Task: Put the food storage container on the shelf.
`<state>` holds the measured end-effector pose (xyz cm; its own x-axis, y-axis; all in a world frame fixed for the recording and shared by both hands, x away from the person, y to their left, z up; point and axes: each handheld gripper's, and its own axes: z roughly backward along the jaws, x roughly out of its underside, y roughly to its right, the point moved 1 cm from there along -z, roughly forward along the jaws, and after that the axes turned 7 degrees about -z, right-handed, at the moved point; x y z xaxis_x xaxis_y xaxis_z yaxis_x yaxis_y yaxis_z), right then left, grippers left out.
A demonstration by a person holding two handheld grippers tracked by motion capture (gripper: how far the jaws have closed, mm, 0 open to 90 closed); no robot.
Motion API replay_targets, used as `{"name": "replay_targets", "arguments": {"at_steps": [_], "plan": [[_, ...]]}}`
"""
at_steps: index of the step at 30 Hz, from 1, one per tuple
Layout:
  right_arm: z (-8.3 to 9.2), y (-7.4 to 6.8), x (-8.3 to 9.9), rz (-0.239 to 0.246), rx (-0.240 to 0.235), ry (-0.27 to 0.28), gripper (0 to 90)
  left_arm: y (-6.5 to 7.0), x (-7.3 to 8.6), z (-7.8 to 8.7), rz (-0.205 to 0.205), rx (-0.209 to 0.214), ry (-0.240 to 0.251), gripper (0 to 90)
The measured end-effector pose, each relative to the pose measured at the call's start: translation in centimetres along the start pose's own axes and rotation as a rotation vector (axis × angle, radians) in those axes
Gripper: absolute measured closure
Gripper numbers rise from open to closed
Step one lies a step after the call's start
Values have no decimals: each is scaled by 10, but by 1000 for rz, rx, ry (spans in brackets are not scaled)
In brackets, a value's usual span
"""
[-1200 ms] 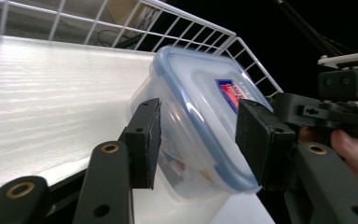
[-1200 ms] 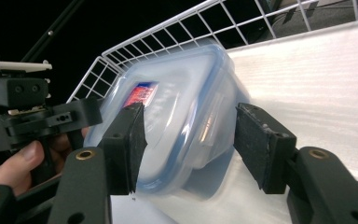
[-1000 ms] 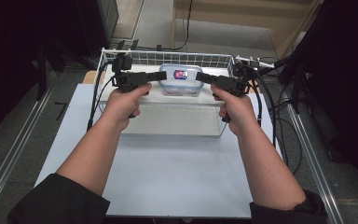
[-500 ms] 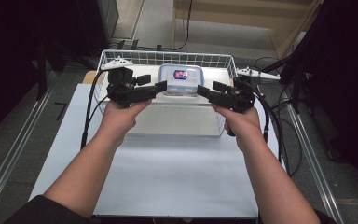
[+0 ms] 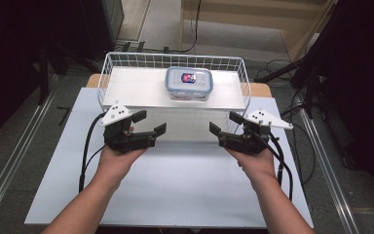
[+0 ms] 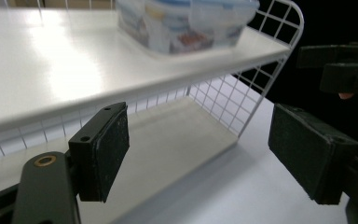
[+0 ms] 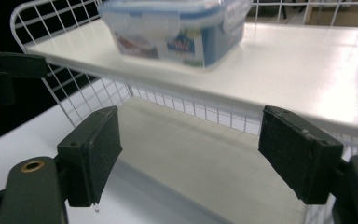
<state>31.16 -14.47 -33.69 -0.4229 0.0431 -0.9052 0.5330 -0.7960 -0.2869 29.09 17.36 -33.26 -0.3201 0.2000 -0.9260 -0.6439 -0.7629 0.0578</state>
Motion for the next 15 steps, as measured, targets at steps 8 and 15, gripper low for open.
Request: {"name": "replay_targets", "arguments": {"at_steps": [8,15], "plan": [[15,-3,50,104,30,17,189,12,57,13,-58,-36,-68,187],[27,2,98,103,45,-11,133,28,111,22,-86,-14,-154,141]]}}
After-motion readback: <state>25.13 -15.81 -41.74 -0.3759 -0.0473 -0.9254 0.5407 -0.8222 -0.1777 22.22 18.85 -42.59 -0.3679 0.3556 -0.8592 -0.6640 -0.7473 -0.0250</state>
